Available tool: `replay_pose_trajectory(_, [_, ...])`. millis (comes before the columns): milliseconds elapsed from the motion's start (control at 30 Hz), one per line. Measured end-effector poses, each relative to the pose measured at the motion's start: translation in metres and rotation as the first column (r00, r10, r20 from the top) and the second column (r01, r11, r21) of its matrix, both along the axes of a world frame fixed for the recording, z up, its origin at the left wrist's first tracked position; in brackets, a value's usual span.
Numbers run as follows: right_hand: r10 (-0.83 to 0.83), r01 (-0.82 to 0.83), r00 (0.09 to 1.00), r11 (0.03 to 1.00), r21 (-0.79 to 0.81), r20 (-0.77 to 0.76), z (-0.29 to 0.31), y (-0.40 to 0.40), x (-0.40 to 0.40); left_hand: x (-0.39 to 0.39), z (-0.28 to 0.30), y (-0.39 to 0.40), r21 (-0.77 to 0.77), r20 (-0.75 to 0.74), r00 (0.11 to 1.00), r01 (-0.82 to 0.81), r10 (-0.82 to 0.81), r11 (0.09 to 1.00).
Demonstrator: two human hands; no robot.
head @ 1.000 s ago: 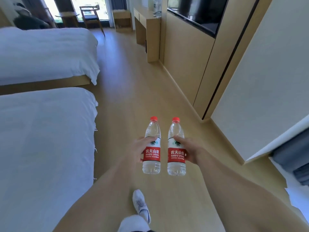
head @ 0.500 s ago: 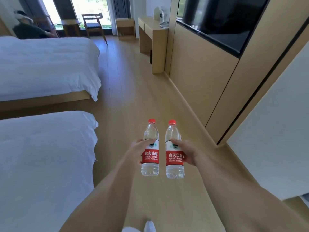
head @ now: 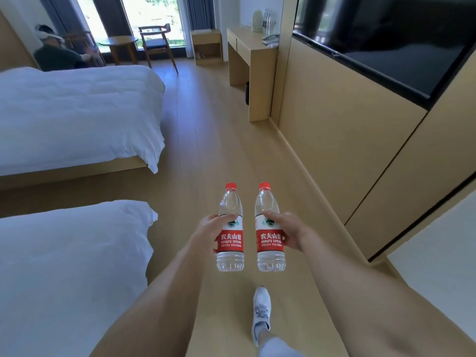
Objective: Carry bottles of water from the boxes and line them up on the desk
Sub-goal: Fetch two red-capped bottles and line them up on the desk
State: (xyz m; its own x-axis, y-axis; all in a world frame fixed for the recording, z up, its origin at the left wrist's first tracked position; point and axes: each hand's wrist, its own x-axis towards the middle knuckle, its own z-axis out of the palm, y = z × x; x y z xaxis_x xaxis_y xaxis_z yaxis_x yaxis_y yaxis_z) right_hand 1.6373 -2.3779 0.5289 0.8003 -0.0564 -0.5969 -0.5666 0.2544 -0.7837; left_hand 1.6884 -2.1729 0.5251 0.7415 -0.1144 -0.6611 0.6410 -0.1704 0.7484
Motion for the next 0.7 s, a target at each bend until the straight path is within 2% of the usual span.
replay_pose_trajectory(200, [0.061, -0.06, 0.998, 0.997, 0.041, -0.01, -0.003, -0.026, 0.138, 0.122, 0.006, -0.028, 0.039, -0.014, 0.996, -0.085, 0.086, 0.996])
replay_pose_trajectory(433, [0.147, -0.148, 0.989, 0.987, 0.057, 0.011, 0.02, -0.057, 0.275, 0.246, 0.025, -0.054, -0.002, 0.019, 0.992, -0.124, 0.124, 0.992])
replay_pose_trajectory(700, [0.127, -0.127, 0.992, 0.991, 0.026, 0.021, 0.024, -0.081, 0.412, 0.384, 0.017, -0.075, -0.037, 0.026, 0.993, -0.11, 0.111, 0.993])
